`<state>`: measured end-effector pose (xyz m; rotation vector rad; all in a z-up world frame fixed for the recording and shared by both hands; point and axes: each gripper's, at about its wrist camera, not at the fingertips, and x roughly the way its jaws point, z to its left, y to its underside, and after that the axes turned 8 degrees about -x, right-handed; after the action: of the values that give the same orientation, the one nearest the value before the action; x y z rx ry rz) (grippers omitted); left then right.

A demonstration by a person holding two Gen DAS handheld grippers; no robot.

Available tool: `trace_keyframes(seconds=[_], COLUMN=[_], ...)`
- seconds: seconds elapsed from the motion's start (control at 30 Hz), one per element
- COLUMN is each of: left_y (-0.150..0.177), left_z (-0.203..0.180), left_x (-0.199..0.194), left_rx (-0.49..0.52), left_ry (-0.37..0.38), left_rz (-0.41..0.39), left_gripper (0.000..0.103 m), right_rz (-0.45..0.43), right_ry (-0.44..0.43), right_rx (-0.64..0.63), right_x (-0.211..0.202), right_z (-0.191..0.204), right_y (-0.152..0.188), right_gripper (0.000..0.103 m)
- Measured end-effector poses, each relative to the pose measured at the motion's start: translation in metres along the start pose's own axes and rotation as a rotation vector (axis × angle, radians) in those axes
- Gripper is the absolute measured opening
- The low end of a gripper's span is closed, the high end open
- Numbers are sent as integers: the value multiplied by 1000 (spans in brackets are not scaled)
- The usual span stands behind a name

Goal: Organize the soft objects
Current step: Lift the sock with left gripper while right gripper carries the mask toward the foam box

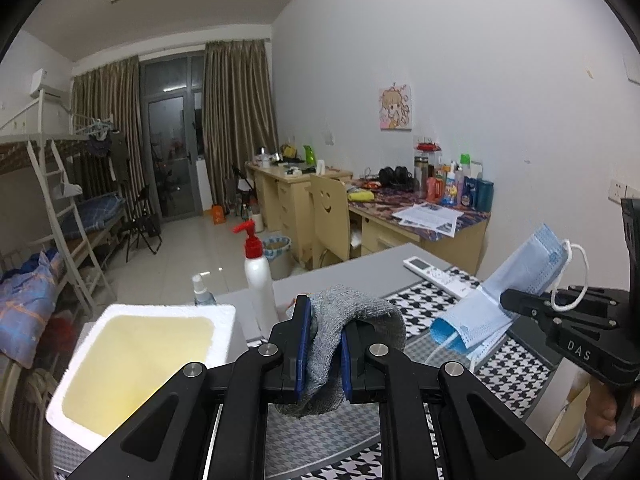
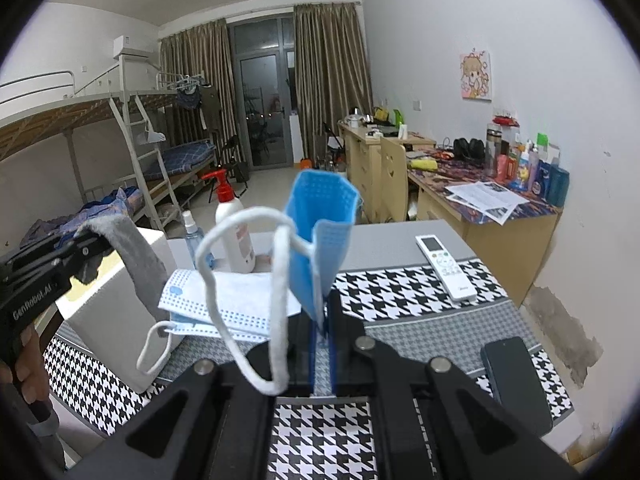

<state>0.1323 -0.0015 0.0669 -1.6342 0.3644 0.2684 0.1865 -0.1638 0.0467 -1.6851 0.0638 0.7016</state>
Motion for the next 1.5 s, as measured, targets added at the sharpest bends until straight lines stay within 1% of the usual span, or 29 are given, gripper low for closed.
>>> trace_keyframes(seconds=[0.3, 0.6, 0.77, 1.07, 1.23, 1.5], left_y=[-13, -28, -34, -31, -27, -25], left_z=[11, 31, 45, 71, 83, 92], left_x=[-10, -18, -20, -17, -12, -6], left_rx=[-7, -30, -44, -71, -85, -90], left_ry=[-10, -69, -110, -193, -225, -246], left_rz=[-34, -81, -96, -86, -61, -21], left_gripper=[14, 14, 14, 14, 14, 14], right_rz=[-37, -61, -82, -89, -89, -86], right_ry=[-17, -62, -105, -151, -169, -189], right_rx=[-21, -50, -67, -109, -129, -155], right_x=[-3, 3, 7, 16, 20, 25], right_z=[10, 29, 43, 64, 73, 86], right_y=[-13, -26, -35, -44, -47, -51], right_gripper=[7, 7, 7, 7, 7, 7])
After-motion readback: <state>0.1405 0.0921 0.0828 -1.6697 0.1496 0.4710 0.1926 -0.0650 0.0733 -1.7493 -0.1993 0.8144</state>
